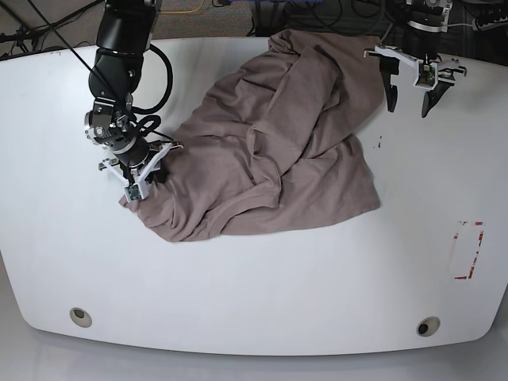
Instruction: Fold the T-shirt properly
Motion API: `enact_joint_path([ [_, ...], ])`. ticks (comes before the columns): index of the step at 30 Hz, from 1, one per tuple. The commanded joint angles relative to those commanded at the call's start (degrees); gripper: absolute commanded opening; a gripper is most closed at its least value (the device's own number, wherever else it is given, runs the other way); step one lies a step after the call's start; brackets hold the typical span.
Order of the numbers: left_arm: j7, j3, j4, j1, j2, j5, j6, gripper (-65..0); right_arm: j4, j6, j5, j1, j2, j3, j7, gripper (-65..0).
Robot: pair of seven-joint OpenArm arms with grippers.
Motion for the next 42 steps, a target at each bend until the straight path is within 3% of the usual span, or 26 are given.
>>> enact_joint_path([
  [4,5.7,-0.8,-0.3,-2.9,0.0,0.0,-1.4,-29.9,-0.8,-0.81,-0.2,0.0,-0.1,-0.3,0.3,-62.9],
  [14,15.9,-0.7,-0.5,-10.7,-0.3,-0.3,-4.7,-29.6,0.3,-0.67,0.4,-1.0,-0.8,-0.8,0.9,-64.1],
  [26,12.5,-0.6,1.6,-10.6,0.1,-0.6,-3.7,-32.2,9.5,-0.74,0.4,-2.0,-4.0,-0.8,0.5,-63.6],
  [30,14.9,-1.5,1.3,-13.2,0.3,0.2,-5.1,-30.7,11.1,-0.57,0.3,-1.9,-4.3,-1.2,0.3,-63.7],
  [38,22.0,-4.1,-1.3,-16.7,0.1,-0.1,-14.0,-25.3,10.2,-0.59,0.4,-1.6,-4.2,-1.4,0.1,-63.9],
  [40,26.7,-6.7,-1.5,-18.9,0.0,0.1,-20.0,-23.6,11.4,-0.67,0.2,-1.9,-4.8,-1.3,-1.8,-64.4],
  [42,27.9,-7.1,-1.4,-19.3,0.0,0.3,-21.1,-23.6,12.6,-0.62,0.2,-1.9,-4.8,-1.4,-3.1,-64.4],
])
